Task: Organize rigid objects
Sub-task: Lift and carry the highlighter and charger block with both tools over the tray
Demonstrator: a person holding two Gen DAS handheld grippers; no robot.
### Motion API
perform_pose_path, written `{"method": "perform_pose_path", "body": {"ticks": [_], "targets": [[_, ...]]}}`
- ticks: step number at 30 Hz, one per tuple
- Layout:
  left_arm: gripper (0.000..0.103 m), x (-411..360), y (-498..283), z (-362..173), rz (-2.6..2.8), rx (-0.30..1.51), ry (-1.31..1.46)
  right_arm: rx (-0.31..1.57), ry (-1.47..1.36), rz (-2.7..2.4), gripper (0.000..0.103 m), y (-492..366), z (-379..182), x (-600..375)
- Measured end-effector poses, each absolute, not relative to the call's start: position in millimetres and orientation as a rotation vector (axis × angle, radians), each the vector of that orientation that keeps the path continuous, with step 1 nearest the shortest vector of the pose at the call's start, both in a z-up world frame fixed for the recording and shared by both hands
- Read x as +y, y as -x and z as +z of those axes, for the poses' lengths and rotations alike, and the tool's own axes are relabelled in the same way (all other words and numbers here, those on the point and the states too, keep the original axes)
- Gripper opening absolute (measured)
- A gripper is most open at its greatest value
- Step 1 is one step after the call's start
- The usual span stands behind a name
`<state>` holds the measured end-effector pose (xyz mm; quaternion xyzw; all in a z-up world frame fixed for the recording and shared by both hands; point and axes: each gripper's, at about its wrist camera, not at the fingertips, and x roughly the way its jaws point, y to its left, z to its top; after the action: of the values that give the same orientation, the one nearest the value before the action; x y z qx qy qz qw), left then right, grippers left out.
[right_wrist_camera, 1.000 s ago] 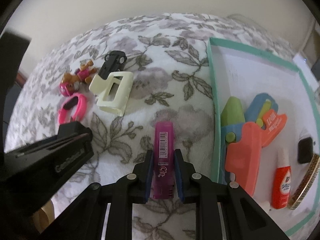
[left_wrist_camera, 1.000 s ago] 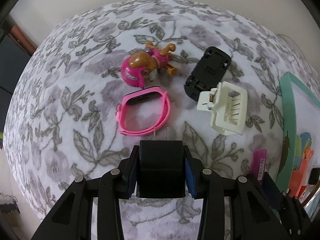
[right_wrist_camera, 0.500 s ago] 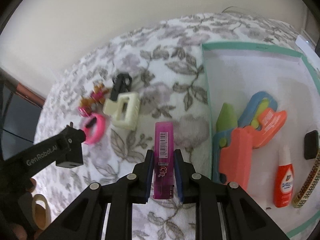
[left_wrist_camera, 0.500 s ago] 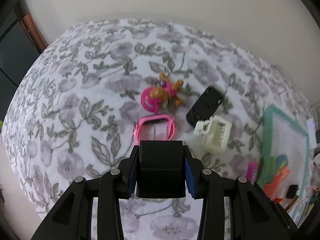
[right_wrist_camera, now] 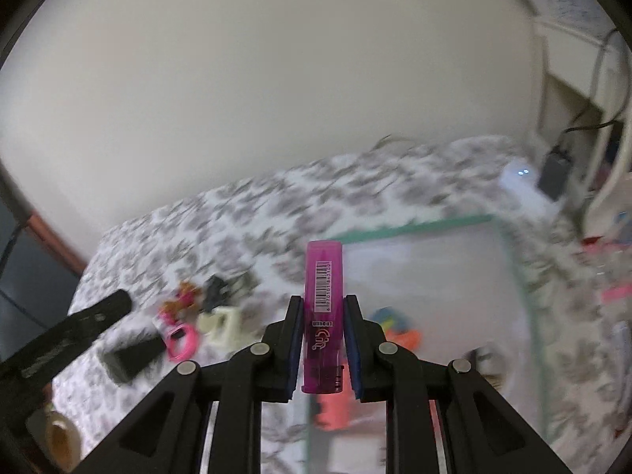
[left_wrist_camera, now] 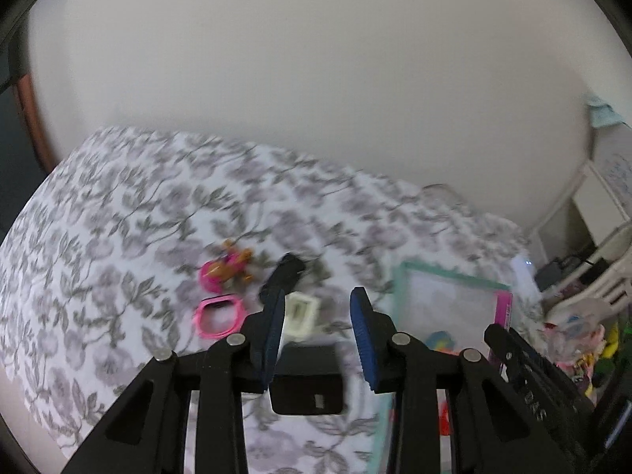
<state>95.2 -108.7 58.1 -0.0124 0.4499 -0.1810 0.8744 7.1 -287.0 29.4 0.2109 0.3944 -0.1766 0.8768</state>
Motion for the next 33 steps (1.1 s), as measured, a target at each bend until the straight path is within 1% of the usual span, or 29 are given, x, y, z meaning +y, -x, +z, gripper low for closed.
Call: {"method": "perform_pose_path", "body": {"ticks": [1, 4, 6, 10, 13, 14, 16, 17, 18, 23, 25, 26, 27, 33], "targets": [[0.036, -114.8, -91.6, 59.6, -0.397, 0.930, 0.018, 0.819, -0.451, -0.389, 0.021, -2.9, 29.1, -295.6], [0.031, -136.2, -82.8, 56.8, -0.449, 0.927, -0.016, 0.822, -0.492, -0.411, 0.021, 4.9, 23.0, -314.1], [0.031, -149.1, -79.6, 49.5, -0.484, 0.953, -0.036, 0.836, -0.492, -0.444, 0.021, 9.1, 17.6, -323.5], [0.031, -156.8, -79.2, 35.8, -0.456, 0.983, -0.075, 0.858, -0.512, -0.454, 0.021, 12.0, 7.4, -332.5], [0.032, -159.3, -80.4, 19.4, -0.426, 1.038, -0.125, 0.893, -0.519, -0.451, 0.021, 12.6, -0.9, -331.6], [0.033, -158.9, -80.6, 12.0, -0.411, 1.069, -0.143, 0.905, -0.516, -0.449, 0.021, 11.5, -4.5, -331.0], [0.042, -154.4, -78.2, 0.0, -0.399, 1.121, -0.163, 0.939, -0.505, -0.448, 0.021, 9.6, -11.1, -328.6], [0.049, -151.4, -76.9, -6.7, -0.388, 1.149, -0.175, 0.950, -0.501, -0.449, 0.021, 10.0, -13.4, -327.1], [0.053, -148.7, -75.5, -11.9, -0.376, 1.168, -0.186, 0.963, -0.501, -0.447, 0.021, 10.3, -16.0, -325.6], [0.060, -133.7, -64.3, -32.2, -0.338, 1.249, -0.244, 1.005, -0.496, -0.428, 0.021, 13.9, -21.7, -315.4], [0.066, -130.6, -59.3, -36.3, -0.352, 1.273, -0.245, 1.008, -0.489, -0.424, 0.021, 16.0, -20.6, -311.8], [0.074, -129.3, -55.3, -37.7, -0.362, 1.281, -0.251, 1.009, -0.489, -0.420, 0.021, 16.7, -19.8, -310.2], [0.077, -129.7, -52.4, -39.1, -0.371, 1.285, -0.261, 1.009, -0.489, -0.417, 0.021, 17.4, -19.2, -309.1], [0.077, -129.1, -29.9, -49.5, -0.392, 1.296, -0.362, 1.015, -0.476, -0.419, 0.021, 18.3, -17.3, -305.3]]}}
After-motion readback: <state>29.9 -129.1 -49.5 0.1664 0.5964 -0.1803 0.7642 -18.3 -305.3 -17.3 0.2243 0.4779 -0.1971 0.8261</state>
